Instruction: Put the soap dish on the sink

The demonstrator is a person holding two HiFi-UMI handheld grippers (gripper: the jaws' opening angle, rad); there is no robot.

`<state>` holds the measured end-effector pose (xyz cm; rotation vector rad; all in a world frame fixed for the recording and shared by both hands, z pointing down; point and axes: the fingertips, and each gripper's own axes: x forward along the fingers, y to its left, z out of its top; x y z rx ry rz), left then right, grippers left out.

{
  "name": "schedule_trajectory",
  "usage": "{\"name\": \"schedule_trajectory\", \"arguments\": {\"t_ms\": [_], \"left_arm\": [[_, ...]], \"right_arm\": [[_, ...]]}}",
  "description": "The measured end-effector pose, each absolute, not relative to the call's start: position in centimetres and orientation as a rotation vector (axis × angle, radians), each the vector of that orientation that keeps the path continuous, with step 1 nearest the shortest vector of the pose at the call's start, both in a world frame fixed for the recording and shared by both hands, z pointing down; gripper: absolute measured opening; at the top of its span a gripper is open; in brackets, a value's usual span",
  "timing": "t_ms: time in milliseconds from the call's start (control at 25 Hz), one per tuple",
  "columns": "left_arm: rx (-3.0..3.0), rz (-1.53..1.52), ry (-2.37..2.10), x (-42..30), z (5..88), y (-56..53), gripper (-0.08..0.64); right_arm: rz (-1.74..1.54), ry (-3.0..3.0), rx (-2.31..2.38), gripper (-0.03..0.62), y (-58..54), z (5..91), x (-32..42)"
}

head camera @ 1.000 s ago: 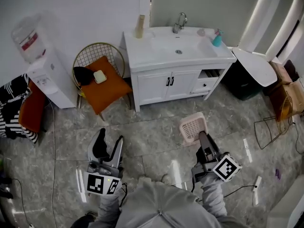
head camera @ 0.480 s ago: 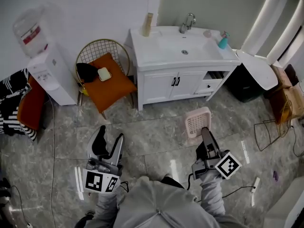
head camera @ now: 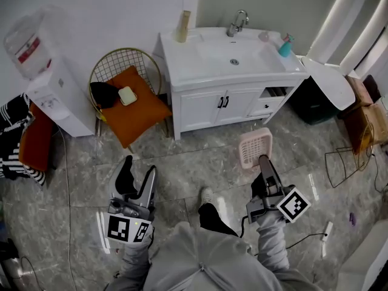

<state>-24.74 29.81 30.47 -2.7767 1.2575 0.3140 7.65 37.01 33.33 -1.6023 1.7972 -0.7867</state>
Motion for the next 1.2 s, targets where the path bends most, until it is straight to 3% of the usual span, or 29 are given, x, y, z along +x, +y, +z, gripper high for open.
{"name": "schedule_trajectory", "arguments": {"t_ms": [640,1200], "left_arm": [[-2.674,0.283,1.379,-14.3,28.1,17.9,0.284],[-2.65,0.263,1.417,-9.8,28.2,10.8,0.284]], "right_arm": [[-0.846,1.909,-1.478,0.081,20.5,33.1,18.1],[-0.908,1.909,-1.433,0.081,12.1,34.7,21.7]]}}
